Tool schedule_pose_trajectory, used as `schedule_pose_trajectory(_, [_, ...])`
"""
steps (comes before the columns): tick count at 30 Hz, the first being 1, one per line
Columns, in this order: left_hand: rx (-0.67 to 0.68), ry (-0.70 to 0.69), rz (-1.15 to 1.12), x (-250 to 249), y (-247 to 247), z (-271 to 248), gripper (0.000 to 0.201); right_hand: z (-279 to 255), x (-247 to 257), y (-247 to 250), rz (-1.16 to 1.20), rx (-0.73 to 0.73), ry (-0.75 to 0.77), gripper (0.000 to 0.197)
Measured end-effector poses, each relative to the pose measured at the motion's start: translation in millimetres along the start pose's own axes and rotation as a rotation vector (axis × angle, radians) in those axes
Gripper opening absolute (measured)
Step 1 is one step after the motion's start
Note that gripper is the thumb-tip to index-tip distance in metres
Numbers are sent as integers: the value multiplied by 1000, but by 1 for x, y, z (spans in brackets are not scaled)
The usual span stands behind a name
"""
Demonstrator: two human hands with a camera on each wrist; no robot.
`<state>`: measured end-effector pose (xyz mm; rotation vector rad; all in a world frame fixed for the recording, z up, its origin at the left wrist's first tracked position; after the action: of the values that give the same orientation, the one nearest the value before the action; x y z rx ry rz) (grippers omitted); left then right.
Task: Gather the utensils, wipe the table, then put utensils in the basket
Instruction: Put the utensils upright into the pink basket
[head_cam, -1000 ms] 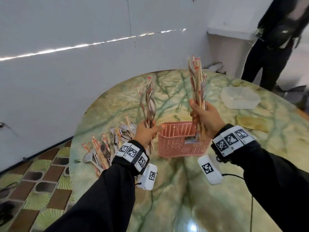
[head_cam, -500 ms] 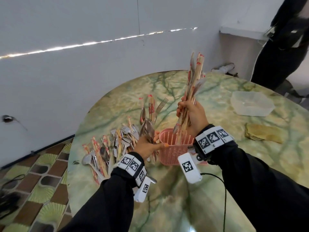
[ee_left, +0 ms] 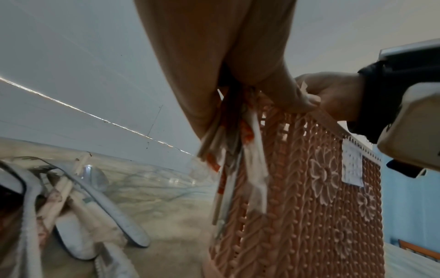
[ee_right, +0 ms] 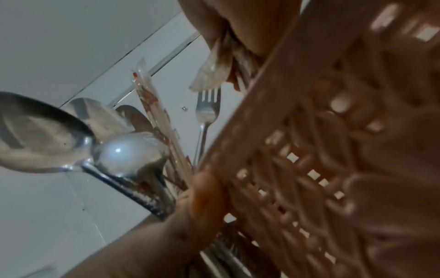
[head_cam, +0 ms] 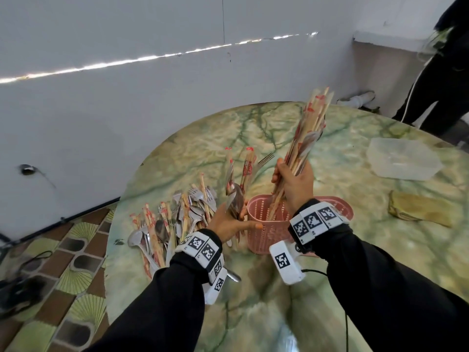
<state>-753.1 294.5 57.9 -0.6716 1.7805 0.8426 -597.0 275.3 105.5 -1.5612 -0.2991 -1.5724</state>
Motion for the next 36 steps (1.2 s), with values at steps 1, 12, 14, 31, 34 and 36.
schedule_pose_trajectory(1, [0, -3, -3, 0, 1, 1, 45, -2, 0, -1, -46, 23, 22, 17])
schedule_pose_trajectory(12, [22, -49, 3, -1, 1, -3, 45, -26, -3, -6, -315, 252, -78, 28])
schedule_pose_trajectory(14, [23, -52, 17, -4, 1, -4, 40, -23, -7, -4, -246, 209, -144, 27])
schedule_pose_trajectory(31, [-2, -72, 20, -10, 1, -11, 44, -25, -3, 11, -450, 619, -96, 39])
schedule_pose_trajectory(34, [6, -80, 19, -11, 1, -11, 42, -26, -1, 13, -437, 656, -125, 37])
schedule_pose_trajectory(36, [18, -79, 20, -12, 1, -12, 42, -23, -1, 19, -457, 654, -144, 36])
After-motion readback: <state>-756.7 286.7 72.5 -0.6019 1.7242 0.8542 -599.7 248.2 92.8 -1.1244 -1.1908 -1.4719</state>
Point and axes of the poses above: each hand's wrist, its own z-axis towards the middle knuckle, its own y-axis out of the back of the hand, x = y × z, the point moved 4 cm from there along z, towards the middle knuckle, and after that the axes turned 3 degrees about y, right-handed, at the moved point
